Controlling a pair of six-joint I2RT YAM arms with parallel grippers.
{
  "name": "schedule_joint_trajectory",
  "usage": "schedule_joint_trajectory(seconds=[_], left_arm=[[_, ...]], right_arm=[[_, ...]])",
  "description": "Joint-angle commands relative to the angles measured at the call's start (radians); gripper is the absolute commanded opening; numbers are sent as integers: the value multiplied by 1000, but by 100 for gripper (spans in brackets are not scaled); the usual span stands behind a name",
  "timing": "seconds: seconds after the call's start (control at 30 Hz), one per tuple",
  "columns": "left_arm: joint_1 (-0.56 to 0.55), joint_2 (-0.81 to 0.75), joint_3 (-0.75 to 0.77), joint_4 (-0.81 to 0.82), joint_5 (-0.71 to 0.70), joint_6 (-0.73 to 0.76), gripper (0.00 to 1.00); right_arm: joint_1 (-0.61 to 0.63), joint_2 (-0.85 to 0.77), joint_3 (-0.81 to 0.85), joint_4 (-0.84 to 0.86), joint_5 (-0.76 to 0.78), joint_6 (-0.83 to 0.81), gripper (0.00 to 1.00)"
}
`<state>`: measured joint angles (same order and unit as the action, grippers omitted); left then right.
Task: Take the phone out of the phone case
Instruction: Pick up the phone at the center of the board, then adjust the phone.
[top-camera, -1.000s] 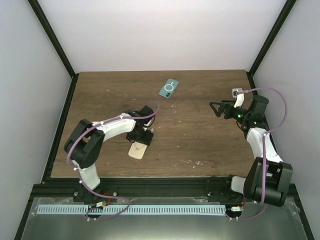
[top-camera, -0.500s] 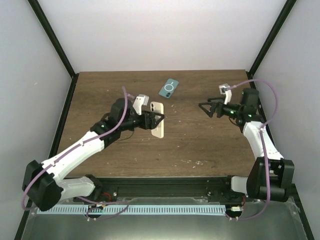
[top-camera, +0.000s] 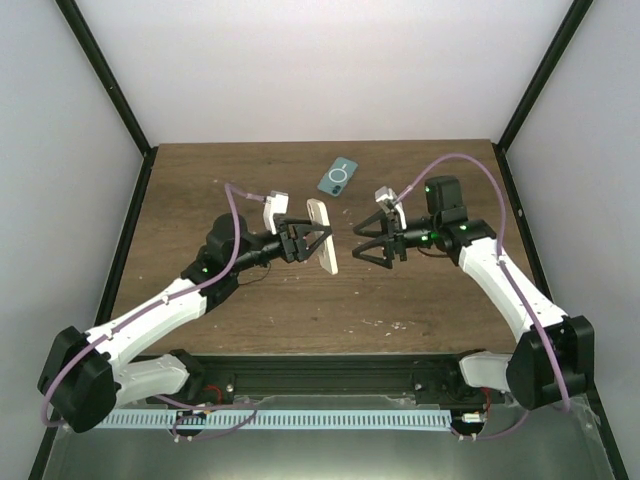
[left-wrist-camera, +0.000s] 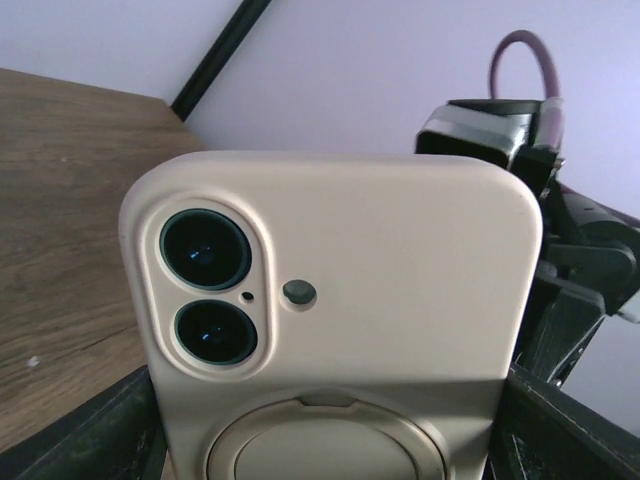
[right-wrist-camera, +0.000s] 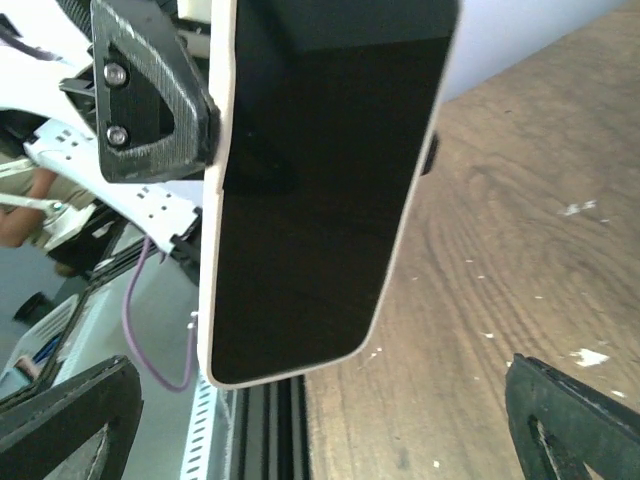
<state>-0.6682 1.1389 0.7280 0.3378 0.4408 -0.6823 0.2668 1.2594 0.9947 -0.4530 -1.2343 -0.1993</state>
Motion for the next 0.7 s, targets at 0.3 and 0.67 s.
schedule_joint_trajectory(seconds=[0.3,0.67], left_arm=[[-25,-7,-7,272,107,-105,34],[-28,8,-10,270,101,-92,33]], right_arm=[[138,127,153,-136,-134,-71,100],[158,132,162,-231,-330,-186,100]])
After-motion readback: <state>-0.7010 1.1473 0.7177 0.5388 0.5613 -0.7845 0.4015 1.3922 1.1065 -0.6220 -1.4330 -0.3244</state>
